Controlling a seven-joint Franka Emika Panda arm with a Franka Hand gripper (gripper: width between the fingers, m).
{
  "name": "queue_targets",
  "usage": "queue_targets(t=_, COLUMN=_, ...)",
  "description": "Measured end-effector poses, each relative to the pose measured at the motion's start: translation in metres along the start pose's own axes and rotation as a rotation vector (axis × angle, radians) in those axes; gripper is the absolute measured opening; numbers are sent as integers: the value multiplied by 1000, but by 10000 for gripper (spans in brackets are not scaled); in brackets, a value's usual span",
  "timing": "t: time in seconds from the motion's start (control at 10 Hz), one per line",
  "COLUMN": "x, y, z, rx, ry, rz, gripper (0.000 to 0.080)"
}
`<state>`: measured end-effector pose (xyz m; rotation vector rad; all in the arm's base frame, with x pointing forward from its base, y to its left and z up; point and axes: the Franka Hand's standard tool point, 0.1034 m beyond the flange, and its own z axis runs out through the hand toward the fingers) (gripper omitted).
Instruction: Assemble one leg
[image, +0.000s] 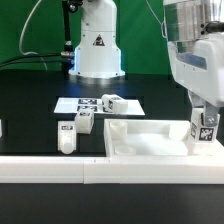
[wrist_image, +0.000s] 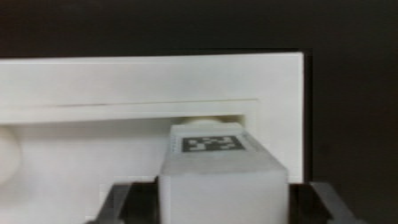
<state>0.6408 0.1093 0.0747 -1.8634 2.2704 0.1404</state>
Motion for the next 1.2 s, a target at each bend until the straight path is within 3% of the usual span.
queue_targets(t=0.3, x=-2, y=0, z=0, rx=44, ry=-3, rz=211, gripper=293)
queue_targets(t=0.4, x=-2, y=0, z=1, rx=42, ry=-3, rz=207, gripper=376)
queue_targets(t=0.5, x=-2, y=0, z=1, rx=41, ry=-3, rz=202, gripper=513)
queue_targets(t=0.6, x=-2, y=0, z=1, rx=41, ry=-3, rz=200, gripper=513)
queue_targets(t=0.7, x=-3, y=-1, z=-1, rx=44, ry=-4, rz=189, gripper=620)
queue_targets(t=1.1, x=-21, y=-9, z=-62, rx=94, ry=-55, rz=101, gripper=648)
queue_targets(t=1.2, x=-20, y=-7, z=-59, rx=92, ry=-52, rz=99, gripper=649)
